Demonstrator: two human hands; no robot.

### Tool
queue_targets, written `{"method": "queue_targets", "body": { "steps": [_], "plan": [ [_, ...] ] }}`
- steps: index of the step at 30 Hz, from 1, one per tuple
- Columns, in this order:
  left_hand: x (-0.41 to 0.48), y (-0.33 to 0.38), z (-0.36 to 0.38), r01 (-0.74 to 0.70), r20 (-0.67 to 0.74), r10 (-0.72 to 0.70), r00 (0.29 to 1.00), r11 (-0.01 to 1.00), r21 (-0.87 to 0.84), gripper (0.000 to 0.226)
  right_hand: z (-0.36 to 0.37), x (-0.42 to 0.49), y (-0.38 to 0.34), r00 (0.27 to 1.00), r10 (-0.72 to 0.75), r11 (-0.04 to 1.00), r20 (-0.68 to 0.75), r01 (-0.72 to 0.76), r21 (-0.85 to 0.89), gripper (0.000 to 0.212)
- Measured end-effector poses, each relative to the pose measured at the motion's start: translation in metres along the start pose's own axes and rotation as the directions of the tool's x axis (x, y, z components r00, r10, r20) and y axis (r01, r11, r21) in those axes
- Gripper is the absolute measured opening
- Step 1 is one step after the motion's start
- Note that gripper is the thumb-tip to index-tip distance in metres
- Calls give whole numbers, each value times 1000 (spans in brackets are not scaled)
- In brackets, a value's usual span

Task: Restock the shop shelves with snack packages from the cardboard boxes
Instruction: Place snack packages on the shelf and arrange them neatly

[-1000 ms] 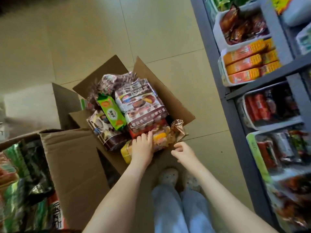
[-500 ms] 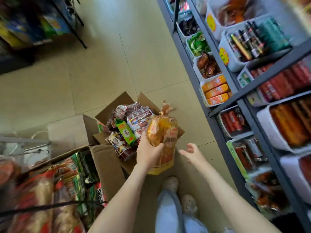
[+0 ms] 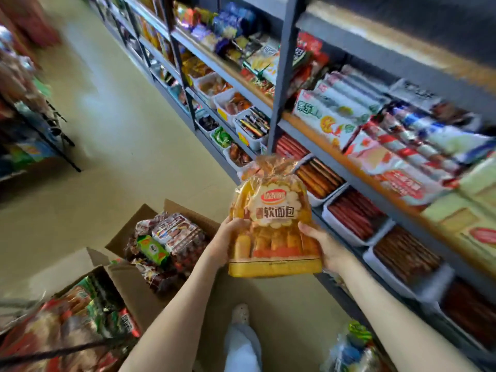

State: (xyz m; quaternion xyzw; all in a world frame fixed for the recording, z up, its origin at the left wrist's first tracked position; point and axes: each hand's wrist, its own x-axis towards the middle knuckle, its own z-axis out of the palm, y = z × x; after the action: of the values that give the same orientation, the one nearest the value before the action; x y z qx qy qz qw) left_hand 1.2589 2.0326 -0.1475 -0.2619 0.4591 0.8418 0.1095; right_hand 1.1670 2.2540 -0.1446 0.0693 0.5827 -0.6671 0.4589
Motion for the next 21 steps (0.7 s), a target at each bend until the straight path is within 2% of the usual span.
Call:
{"method": "queue_targets", "body": {
  "steps": [2, 4, 7, 10, 13, 15, 21],
  "plan": [
    [-22, -16, 49, -4, 61, 3, 998, 1000, 12, 77, -22, -54, 2, 993, -64, 997, -98, 68, 31, 51],
    [-46, -32, 100, -58, 91, 50, 995, 995, 82, 88, -46, -109, 5, 971, -143, 989, -193, 147, 8, 39],
    [-87, -50, 170, -228, 111, 207, 972, 942, 246, 111, -79, -183, 9, 929, -256, 966, -269, 252, -51, 54],
    [-114, -64, 222, -406, 199, 354, 914, 828, 387, 109, -101, -243, 9, 860, -361, 933, -360, 331, -144, 61],
    [-132, -69, 267, -522, 294, 447, 845, 568, 637, 92, -114, -288, 13, 721, -565, 821, -400, 444, -359, 91],
    [-142, -75, 292, -582, 388, 464, 796, 413, 700, 81, -117, -314, 19, 614, -688, 719, -387, 504, -480, 98],
    [-165, -84, 344, -736, 618, 424, 663, 216, 641, 76, -130, -384, 37, 362, -805, 593, -471, 451, -667, 94]
  ]
}}
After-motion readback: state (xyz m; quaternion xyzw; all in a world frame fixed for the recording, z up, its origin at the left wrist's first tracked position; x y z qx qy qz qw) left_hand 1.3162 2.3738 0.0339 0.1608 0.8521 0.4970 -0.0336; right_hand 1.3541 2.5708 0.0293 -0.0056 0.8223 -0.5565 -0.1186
